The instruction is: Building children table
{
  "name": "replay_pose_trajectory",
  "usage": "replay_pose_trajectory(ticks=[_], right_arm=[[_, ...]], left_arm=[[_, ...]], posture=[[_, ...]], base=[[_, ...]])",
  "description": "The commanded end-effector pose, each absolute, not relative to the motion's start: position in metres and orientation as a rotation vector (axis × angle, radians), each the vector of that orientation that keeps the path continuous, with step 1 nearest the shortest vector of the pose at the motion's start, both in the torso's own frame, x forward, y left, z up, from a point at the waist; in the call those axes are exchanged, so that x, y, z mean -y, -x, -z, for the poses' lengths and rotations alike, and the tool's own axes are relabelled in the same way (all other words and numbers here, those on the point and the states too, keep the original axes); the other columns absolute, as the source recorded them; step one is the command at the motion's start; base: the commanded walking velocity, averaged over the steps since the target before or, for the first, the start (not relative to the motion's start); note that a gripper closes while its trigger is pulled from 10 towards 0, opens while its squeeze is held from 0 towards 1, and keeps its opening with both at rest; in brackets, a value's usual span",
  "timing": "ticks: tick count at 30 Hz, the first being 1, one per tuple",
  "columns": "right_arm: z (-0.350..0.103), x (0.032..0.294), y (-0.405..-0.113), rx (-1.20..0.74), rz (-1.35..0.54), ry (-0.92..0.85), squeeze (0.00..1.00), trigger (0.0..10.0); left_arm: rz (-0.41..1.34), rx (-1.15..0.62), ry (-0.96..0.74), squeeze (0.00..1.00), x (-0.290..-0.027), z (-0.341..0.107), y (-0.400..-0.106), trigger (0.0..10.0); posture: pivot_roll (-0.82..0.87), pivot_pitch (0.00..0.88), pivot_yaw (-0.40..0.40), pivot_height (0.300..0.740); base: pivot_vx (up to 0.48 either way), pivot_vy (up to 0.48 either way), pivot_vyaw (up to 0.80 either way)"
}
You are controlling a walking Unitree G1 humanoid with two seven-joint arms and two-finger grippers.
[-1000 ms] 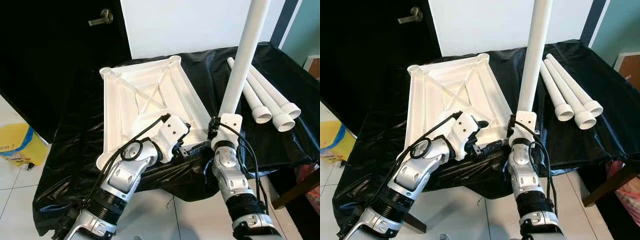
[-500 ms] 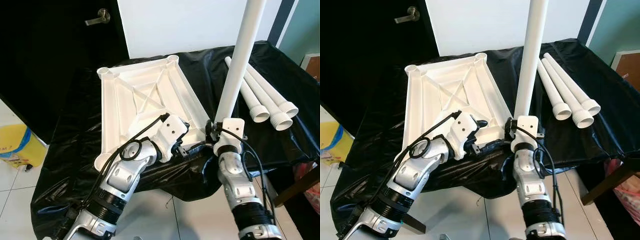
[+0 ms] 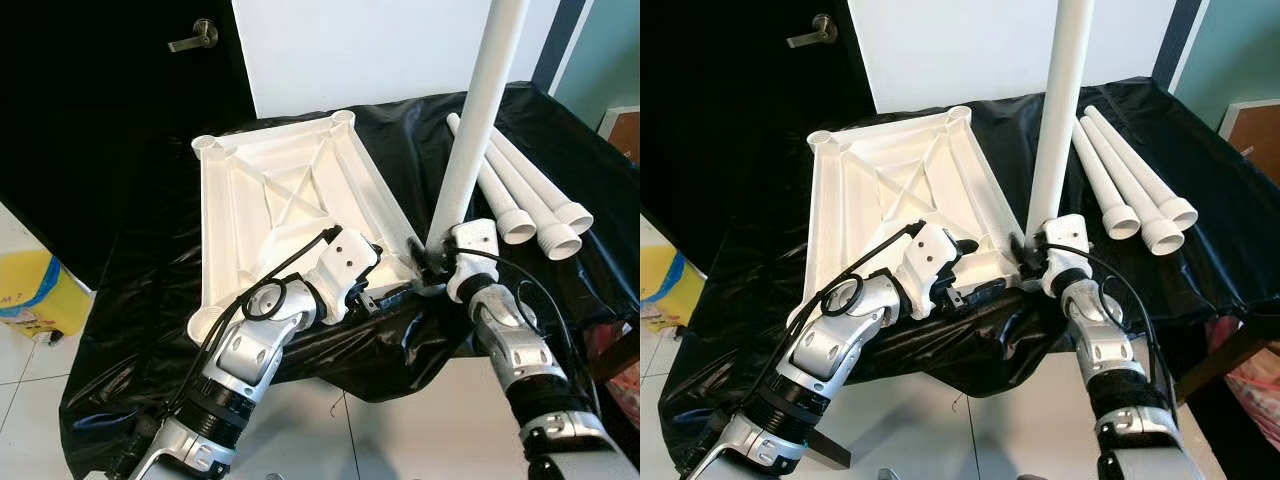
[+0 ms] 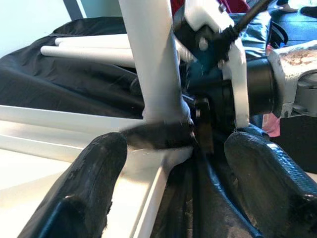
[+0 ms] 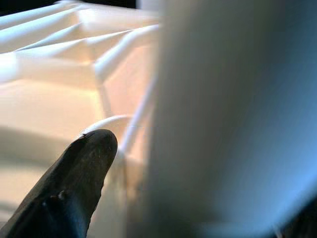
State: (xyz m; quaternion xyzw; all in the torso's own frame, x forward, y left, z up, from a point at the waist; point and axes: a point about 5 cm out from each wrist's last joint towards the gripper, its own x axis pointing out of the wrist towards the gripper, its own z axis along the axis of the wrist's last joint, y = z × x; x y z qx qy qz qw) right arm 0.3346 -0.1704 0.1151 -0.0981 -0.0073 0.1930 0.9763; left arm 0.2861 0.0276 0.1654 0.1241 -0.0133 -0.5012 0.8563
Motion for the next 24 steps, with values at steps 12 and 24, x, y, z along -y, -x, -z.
replay_pose_trajectory(ticks=[12,24], right_arm=[[-0.119,0.166,-0.348,0.006,-0.529,0.265,0.0,3.5],[-0.102,0.176,-0.34,-0.051,-0.52,0.248,0.0,0.0]], left_arm=[[1.1,0.009,-0.265,0.0,-0.021,-0.16,-0.278,10.0],[1.079,0.002,-0.269,0.0,-0.027,-0.159,-0.278,10.0]], posture=[[-0.16,0.0,0.051,0.74],[-0.14,0.0,0.047,0.74]], base=[[0.0,0.0,0.0],[0.0,0.0,0.0]])
